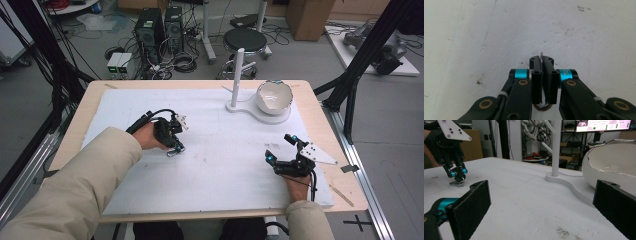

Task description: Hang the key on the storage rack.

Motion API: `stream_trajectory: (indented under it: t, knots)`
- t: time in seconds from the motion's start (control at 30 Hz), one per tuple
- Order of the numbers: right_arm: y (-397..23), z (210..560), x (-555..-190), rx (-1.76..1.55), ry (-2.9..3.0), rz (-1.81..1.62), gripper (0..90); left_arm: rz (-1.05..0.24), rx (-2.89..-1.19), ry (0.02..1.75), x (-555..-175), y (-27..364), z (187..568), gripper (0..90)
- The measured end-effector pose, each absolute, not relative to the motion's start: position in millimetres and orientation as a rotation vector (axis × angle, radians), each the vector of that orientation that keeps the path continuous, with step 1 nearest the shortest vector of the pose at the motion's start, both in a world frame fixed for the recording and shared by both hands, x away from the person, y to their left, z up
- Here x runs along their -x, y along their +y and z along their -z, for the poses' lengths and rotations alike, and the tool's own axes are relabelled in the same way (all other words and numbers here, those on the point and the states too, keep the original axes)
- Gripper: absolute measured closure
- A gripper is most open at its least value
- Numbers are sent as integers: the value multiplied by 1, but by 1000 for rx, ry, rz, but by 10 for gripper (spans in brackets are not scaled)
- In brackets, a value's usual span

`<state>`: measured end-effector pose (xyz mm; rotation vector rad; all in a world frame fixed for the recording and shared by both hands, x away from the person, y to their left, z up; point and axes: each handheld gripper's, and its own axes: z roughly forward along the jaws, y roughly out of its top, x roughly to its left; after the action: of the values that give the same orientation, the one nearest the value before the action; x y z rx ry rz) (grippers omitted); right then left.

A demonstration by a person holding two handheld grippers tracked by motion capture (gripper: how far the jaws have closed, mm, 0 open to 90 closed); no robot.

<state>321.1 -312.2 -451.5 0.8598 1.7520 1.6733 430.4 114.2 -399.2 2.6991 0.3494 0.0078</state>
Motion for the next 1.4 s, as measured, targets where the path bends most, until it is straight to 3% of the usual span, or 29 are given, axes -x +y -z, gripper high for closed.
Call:
stream_trajectory:
  t: [0.53, 1.03, 1.17, 1.4]
  knots:
    - [-312, 451, -321, -858, 1750, -1673, 5, -2, -2659, 425, -430, 121, 395, 885]
    - [-316, 446, -327, -928, 1806, -1715, 5, -48, -2332, 429, -412, 140, 348, 885]
    - [-313, 433, -328, -906, 1815, -1768, 5, -53, -2239, 388, -405, 139, 335, 886]
    - [-292, 379, -339, -730, 1923, -1880, 5, -51, -2063, 320, -393, 137, 318, 886]
